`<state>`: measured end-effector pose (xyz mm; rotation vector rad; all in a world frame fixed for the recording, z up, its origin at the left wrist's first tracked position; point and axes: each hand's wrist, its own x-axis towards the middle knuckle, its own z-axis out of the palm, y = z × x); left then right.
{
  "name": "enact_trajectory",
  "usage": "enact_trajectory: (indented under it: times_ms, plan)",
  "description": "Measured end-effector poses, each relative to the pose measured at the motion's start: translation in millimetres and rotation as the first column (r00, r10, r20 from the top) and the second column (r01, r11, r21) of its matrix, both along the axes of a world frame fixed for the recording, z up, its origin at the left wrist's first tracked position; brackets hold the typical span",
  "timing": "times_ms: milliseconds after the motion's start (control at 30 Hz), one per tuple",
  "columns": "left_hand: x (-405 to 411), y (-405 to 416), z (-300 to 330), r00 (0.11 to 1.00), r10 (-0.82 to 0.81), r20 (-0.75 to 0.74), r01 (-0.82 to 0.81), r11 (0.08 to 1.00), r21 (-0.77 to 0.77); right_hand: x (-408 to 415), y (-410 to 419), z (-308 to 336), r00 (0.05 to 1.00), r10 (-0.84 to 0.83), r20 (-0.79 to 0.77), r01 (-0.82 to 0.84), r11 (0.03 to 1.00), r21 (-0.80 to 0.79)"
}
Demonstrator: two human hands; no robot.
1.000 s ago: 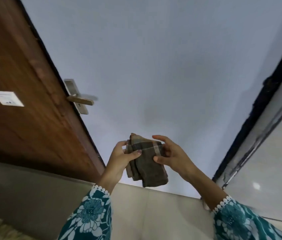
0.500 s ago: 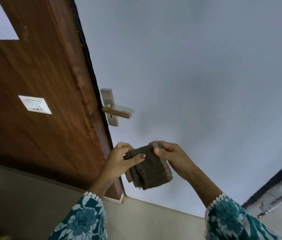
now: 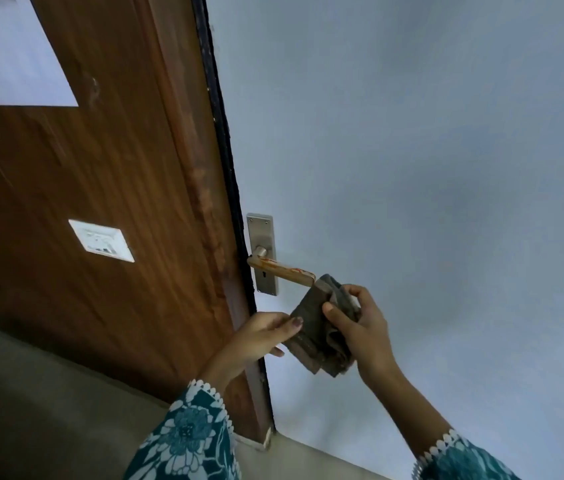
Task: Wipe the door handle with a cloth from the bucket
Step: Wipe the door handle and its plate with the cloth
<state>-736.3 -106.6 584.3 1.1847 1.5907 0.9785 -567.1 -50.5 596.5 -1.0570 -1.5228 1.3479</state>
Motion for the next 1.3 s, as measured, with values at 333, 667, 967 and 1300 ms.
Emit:
enact_trajectory:
  times_ms: [333,667,967,1300]
  plan:
    - [-100,15,47,0.778,0.628,0.002,-0.288,0.354,0.89,-78,30,45,0.833,-0.529,0.162,0.053,0.368,0.928]
    - [-171,52,57,0.7,0.677,-0.228,0.062,0.261,0.963,-145,47,-17,0.538,-0.751,0.383,-0.294,0.258,0.92]
    - [-174,91,72,0.66,0.719,-0.219,0.151,0.158,0.976,-169,50,-7,0.557,-0.708,0.434,-0.21,0.386,0.898]
    - [-169,108,67,0.517,0.8,-0.305,0.215,0.223,0.951,-141,50,-4,0.546,-0.704,0.454,-0.117,0.473,0.873]
